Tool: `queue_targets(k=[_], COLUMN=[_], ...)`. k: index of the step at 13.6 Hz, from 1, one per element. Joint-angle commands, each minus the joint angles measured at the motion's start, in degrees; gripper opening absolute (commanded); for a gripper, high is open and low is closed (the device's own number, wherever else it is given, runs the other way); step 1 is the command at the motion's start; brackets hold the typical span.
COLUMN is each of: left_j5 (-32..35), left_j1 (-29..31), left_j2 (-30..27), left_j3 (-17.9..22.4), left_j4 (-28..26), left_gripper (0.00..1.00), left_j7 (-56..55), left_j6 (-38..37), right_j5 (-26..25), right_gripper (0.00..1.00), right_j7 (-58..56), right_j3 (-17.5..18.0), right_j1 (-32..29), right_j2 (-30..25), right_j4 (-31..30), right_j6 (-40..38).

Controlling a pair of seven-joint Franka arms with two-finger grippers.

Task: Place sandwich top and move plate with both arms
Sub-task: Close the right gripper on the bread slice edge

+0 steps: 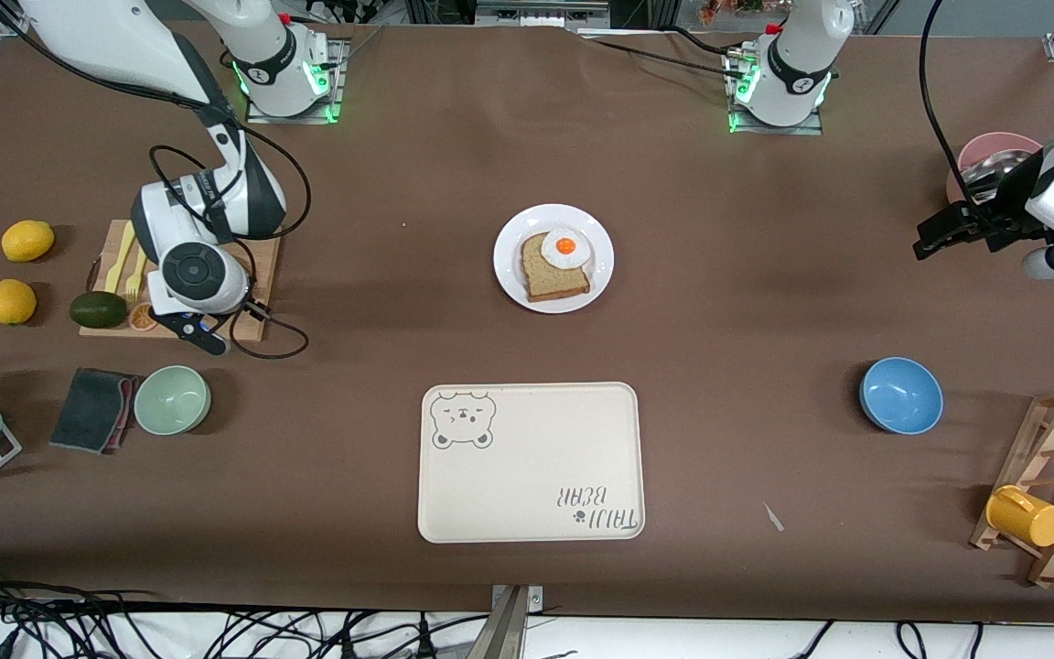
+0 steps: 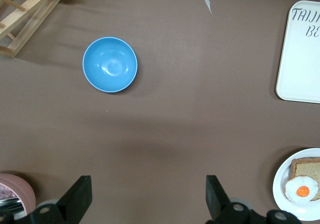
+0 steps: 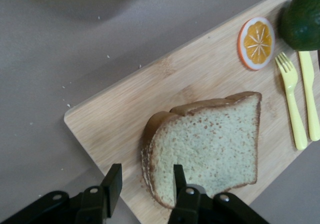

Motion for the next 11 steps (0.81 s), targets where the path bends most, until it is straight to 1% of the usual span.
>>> queue_targets(k=[1, 4, 5, 6, 7, 9, 10, 11], left_j5=[0.55, 0.55, 0.55, 0.55, 0.55, 0.55, 0.55, 0.55], left_j1=[-0.15, -0.15, -0.15, -0.15, -0.15, -0.15, -0.24, -0.24], left_j2=[0.29, 0.37, 0.46, 0.55, 0.55, 0.55, 0.55, 0.55], left_j3=[-0.07, -0.07, -0.07, -0.07, -0.07, -0.07, -0.07, -0.07], left_j4=[0.73, 0.64, 0.64, 0.64, 0.64, 0.55, 0.55, 0.55], left_gripper=[1.0, 1.0, 1.0, 1.0, 1.0, 1.0, 1.0, 1.0], left_j7=[0.34, 0.34, 0.25, 0.25, 0.34, 0.34, 0.34, 0.34], left_j6=[-0.29, -0.2, -0.11, -0.02, -0.02, -0.02, -0.02, -0.02], right_j5=[-1.68, -2.12, -2.12, -2.12, -2.12, -2.12, -2.12, -2.12], right_gripper=[0.49, 0.48, 0.44, 0.42, 0.37, 0.11, 0.08, 0.08], right_j7=[1.27, 1.27, 1.27, 1.27, 1.27, 1.36, 1.62, 1.62], right_j3=[-0.14, -0.49, -0.57, -0.58, -0.58, -0.58, -0.58, -0.58], right_j1=[0.05, -0.04, -0.13, -0.22, -0.3, -0.39, -0.31, -0.39], right_j2=[-0.29, 0.24, 0.33, 0.5, 0.5, 0.5, 0.94, 1.2], right_j4=[-0.73, -1.96, -2.22, -2.23, -2.23, -2.57, -2.66, -2.66], right_j6=[0.89, 3.26, 3.52, 3.53, 3.53, 3.44, 3.53, 3.53])
